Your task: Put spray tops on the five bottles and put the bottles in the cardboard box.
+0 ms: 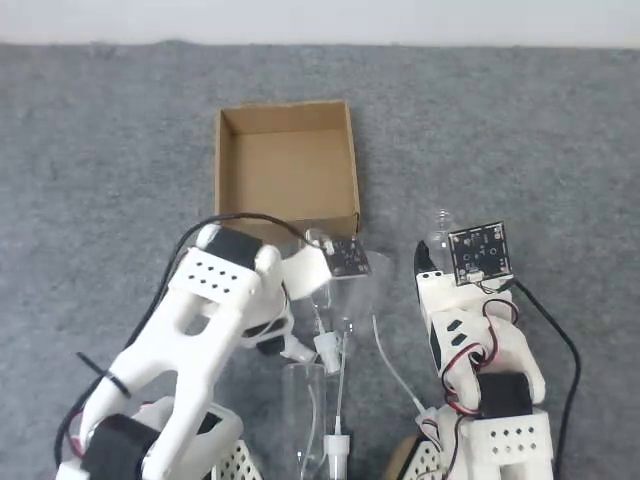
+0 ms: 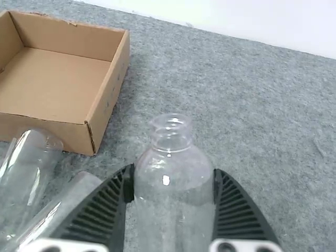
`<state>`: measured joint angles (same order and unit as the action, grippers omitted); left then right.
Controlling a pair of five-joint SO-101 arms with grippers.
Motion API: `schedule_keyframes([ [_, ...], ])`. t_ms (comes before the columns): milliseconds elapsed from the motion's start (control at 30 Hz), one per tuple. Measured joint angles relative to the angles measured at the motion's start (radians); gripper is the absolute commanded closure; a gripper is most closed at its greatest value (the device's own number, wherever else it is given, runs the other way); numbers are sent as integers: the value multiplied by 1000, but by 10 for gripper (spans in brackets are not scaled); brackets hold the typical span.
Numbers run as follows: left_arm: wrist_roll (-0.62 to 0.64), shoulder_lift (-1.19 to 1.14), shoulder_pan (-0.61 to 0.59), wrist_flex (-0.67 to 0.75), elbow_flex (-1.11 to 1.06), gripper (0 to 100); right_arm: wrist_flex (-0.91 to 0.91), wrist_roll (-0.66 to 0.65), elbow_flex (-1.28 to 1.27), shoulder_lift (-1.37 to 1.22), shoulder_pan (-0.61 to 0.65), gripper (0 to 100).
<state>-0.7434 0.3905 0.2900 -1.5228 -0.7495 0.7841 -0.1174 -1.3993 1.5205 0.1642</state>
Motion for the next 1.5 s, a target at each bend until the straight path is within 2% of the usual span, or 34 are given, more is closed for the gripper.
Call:
schedule_keyframes([
  [333,-5,0,48,71,-74,819,0,0,0,0,-3,908],
  [533,-11,0,68,115,-74,816,0,6,0,0,-69,908],
  [967,-164,0,68,144,-94,816,0,35,0,0,-74,908],
  [1100,-175,0,75,195,-117,816,0,37,0,0,-74,908],
  [1333,-178,0,175,292,-232,816,0,37,0,0,-74,908],
  [1500,-178,0,183,339,-264,816,0,37,0,0,-74,906],
])
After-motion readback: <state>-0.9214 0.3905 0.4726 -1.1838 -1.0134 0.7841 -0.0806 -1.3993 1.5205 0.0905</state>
